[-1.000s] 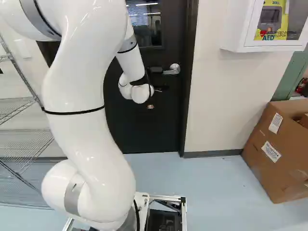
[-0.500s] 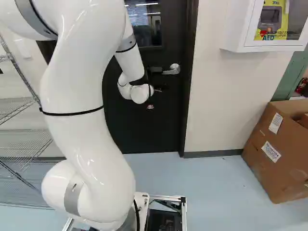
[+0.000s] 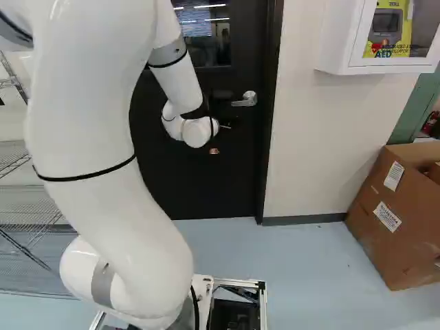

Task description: Open the door and move inside

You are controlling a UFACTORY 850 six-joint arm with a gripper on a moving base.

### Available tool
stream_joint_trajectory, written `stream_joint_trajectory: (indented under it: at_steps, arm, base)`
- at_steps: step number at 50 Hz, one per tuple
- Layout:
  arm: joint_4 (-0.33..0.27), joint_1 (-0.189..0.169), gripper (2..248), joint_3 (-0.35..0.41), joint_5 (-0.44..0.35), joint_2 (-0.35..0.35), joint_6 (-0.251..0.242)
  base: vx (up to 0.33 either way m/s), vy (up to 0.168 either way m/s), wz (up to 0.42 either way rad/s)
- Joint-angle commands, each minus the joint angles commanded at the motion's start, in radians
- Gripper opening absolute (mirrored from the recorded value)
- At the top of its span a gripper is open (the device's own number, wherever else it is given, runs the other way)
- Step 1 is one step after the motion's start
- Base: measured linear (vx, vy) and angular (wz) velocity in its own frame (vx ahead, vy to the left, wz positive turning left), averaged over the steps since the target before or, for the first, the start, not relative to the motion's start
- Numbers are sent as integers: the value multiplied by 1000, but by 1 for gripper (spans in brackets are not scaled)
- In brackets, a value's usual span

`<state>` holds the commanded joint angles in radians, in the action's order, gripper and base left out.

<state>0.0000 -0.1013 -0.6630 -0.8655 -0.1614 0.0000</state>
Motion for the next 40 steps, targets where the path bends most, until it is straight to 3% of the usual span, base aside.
stream_joint_trajectory:
  at_steps: [40]
  arm:
    - [0,-10,247,-9,0,79,0]
  base:
    - [0,0,0]
